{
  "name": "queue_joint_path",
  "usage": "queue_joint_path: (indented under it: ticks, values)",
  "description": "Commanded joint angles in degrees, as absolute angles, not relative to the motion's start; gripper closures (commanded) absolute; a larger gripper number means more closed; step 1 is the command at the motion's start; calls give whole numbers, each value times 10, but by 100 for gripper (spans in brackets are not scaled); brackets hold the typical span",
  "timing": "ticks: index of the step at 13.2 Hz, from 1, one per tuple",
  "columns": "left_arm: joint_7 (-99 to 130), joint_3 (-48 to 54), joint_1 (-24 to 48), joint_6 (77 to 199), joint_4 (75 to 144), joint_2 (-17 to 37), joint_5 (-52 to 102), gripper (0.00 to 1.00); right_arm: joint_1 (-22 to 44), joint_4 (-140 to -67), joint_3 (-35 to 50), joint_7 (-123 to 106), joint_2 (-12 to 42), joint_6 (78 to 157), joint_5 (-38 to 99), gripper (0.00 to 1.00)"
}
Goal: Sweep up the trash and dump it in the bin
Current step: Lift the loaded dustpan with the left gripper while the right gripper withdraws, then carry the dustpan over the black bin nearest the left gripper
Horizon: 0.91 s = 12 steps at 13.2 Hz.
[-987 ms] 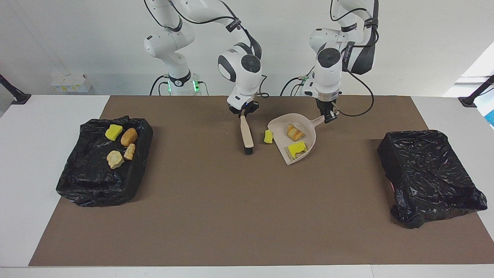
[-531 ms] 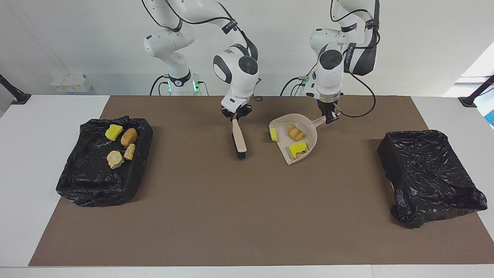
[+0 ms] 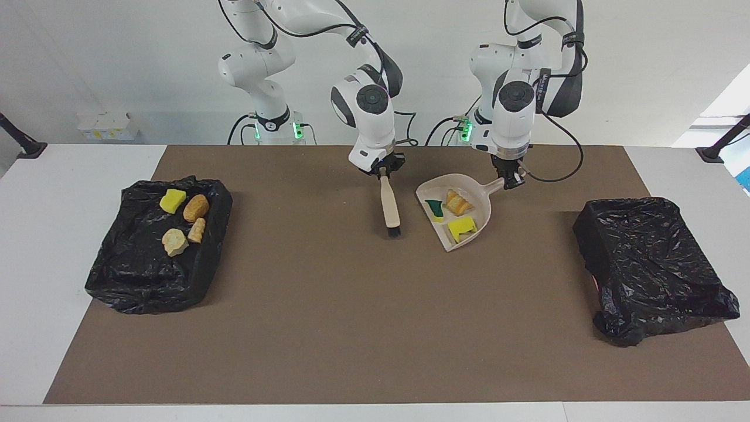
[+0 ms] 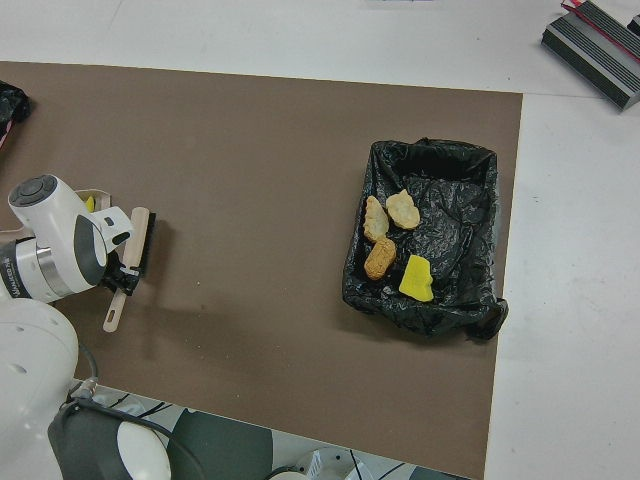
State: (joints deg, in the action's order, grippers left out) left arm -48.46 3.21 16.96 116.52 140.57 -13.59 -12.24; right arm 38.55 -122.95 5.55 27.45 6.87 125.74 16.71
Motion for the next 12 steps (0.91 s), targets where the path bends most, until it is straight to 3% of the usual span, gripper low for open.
queue_joint_path:
  ticks: [1,5,12]
  values:
    - [-512,35,158,1183,1412,-135,-134,100,393,-1198,56,265,91,1260,189,100]
    - [-548,34,147,1180,1370,-120,-133,100,398,-1208,56,338,75,1209,128,100]
    - [-770,33,-30,1172,1211,-98,-133,100,456,-1270,55,455,46,1234,84,100]
